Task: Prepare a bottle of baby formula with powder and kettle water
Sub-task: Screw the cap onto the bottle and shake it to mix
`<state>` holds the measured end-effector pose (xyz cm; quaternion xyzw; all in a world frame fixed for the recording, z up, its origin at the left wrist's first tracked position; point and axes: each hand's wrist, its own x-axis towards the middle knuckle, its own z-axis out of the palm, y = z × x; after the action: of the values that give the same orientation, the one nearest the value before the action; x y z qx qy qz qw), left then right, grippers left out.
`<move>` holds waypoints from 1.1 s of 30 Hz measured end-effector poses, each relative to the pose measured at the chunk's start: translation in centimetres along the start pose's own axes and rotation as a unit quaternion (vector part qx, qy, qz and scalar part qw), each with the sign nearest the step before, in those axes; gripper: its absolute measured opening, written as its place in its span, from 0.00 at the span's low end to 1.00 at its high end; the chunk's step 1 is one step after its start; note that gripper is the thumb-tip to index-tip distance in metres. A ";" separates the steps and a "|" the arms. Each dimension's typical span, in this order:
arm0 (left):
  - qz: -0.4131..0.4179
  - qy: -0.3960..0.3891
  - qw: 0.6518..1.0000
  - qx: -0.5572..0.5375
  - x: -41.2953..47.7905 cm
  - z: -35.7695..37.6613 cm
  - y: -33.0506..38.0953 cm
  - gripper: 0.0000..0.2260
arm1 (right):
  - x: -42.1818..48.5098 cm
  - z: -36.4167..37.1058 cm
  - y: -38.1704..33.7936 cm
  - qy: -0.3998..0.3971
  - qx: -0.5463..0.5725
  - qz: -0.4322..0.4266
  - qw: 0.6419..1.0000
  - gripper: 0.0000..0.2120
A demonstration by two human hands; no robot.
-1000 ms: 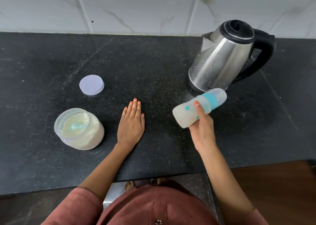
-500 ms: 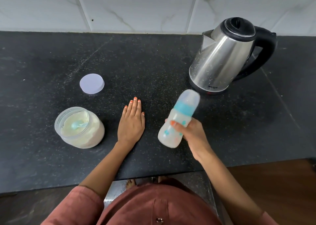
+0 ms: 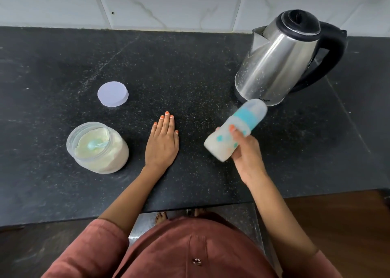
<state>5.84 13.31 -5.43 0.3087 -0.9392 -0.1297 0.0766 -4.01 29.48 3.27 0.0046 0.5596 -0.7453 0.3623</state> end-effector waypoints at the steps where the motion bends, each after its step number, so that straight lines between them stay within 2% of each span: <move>1: 0.000 0.001 1.000 0.000 0.0 0.0 0.0 0.22 | 0.5 0.0 -0.2 0.034 0.061 -0.007 0.998 0.21; 2: 0.000 0.000 1.000 -0.001 0.0 0.0 0.0 0.22 | 0.8 0.2 -0.2 0.060 0.077 -0.014 0.995 0.17; 3: -0.001 -0.001 1.000 -0.001 0.0 -0.1 0.0 0.22 | 0.6 0.5 0.0 0.062 0.046 -0.011 0.997 0.14; 6: -0.002 -0.004 1.000 -0.003 -0.1 -0.1 0.0 0.22 | -1.1 0.9 1.3 -0.035 -0.152 0.008 0.988 0.12; 8: -0.002 -0.003 1.000 -0.004 0.0 -0.1 0.0 0.22 | -1.6 0.7 1.0 -0.066 -0.195 0.001 0.979 0.15; 10: -0.002 -0.001 1.000 -0.004 0.0 0.0 0.0 0.22 | -0.8 0.7 -0.1 -0.020 -0.085 -0.009 0.996 0.15; 12: -0.002 -0.001 1.000 -0.005 0.0 0.0 -0.1 0.22 | 0.3 0.7 -0.7 0.054 0.055 -0.021 0.997 0.10; 13: -0.003 0.000 1.000 -0.005 -0.1 0.0 -0.1 0.22 | 0.5 0.9 -0.5 0.077 0.067 -0.025 0.994 0.09; 15: -0.003 0.000 1.000 -0.005 -0.1 0.0 0.0 0.22 | 0.1 0.9 0.6 0.058 -0.005 -0.006 0.998 0.10; 18: -0.003 -0.003 1.000 -0.004 0.0 0.0 0.0 0.22 | -1.3 0.7 1.5 -0.025 -0.150 0.025 0.988 0.13; 20: -0.003 -0.002 1.000 -0.006 0.0 0.0 -0.1 0.22 | -0.8 0.3 0.6 -0.003 -0.093 0.003 0.996 0.14; 22: -0.003 0.000 1.000 -0.007 -0.1 0.0 -0.1 0.22 | 0.3 0.1 -0.6 0.057 0.043 -0.024 0.997 0.11; 24: -0.003 0.001 1.000 -0.007 -0.1 0.0 -0.1 0.22 | 0.6 0.4 -0.9 0.086 0.071 -0.044 0.993 0.10; 26: -0.003 0.001 1.000 -0.006 -0.1 -0.1 -0.1 0.22 | -0.1 0.8 0.3 0.039 -0.032 -0.024 0.998 0.13; 28: -0.004 -0.003 1.000 -0.006 0.0 -0.1 0.0 0.22 | -1.5 1.0 1.5 -0.037 -0.163 0.016 0.986 0.15; 29: -0.004 -0.004 1.000 -0.006 0.0 -0.1 0.0 0.22 | -1.7 0.9 1.6 -0.048 -0.185 0.020 0.981 0.15; 30: -0.004 -0.003 1.000 -0.006 0.0 -0.1 0.0 0.22 | -1.4 0.8 1.3 -0.039 -0.163 0.014 0.986 0.14; 33: -0.004 0.000 1.000 -0.003 0.0 0.0 0.0 0.22 | 0.1 0.7 -0.1 0.046 0.054 -0.010 0.997 0.12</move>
<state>5.87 13.31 -5.42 0.3121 -0.9376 -0.1328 0.0771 -3.91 28.86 3.55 0.0530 0.5344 -0.7771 0.3282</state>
